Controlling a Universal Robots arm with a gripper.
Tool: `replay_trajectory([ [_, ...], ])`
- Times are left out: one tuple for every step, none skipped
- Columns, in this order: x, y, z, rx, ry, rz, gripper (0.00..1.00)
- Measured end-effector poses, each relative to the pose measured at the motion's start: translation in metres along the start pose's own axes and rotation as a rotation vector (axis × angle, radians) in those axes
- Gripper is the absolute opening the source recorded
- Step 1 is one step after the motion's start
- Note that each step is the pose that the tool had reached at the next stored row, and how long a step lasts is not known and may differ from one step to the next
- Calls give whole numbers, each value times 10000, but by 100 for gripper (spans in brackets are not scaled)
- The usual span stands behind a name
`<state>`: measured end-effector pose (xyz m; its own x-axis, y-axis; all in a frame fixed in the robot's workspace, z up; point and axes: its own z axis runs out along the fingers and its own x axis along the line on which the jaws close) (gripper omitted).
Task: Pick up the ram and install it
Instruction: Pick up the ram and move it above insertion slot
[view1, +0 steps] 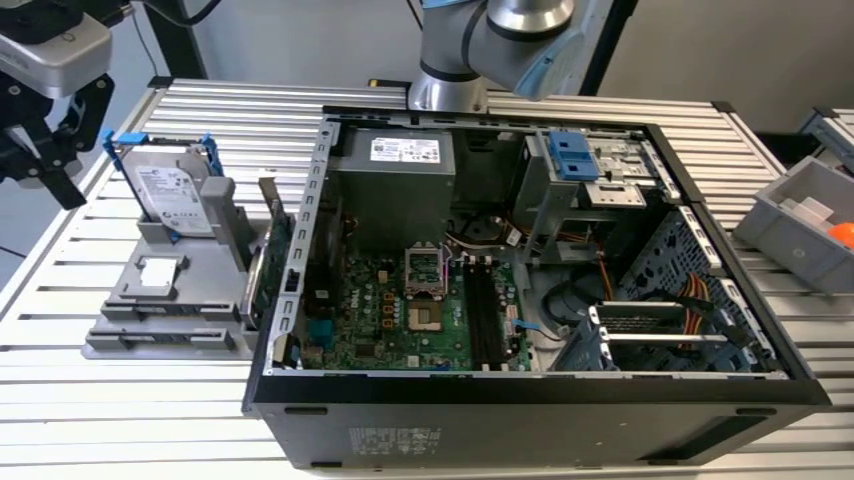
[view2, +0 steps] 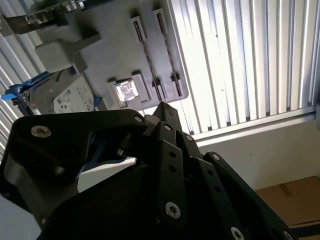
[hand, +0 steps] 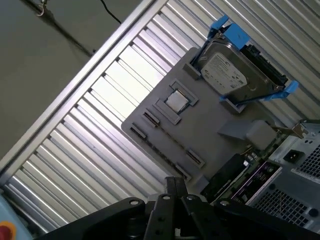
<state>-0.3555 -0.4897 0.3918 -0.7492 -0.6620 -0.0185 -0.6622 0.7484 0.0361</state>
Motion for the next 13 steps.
replay_trajectory([
  [0, 0, -1, 12, -10, -68, 0],
  [0, 1, -1, 32, -31, -133, 0],
  [0, 1, -1, 54, -57, -200, 0],
  [1, 0, 0, 80, -85, -267, 0],
  [0, 0, -1, 96, -101, -327, 0],
  [0, 0, -1, 96, -102, -388, 0],
  [0, 0, -1, 95, -101, -465, 0],
  [0, 1, -1, 93, -98, -558, 0],
  [1, 1, -1, 90, -94, -669, 0],
  [1, 1, 0, 87, -92, -773, 0],
  [1, 1, 0, 85, -89, -873, 0],
  [1, 2, 0, 83, -86, -969, 0],
  [1, 2, 0, 80, -83, -1070, 0],
])
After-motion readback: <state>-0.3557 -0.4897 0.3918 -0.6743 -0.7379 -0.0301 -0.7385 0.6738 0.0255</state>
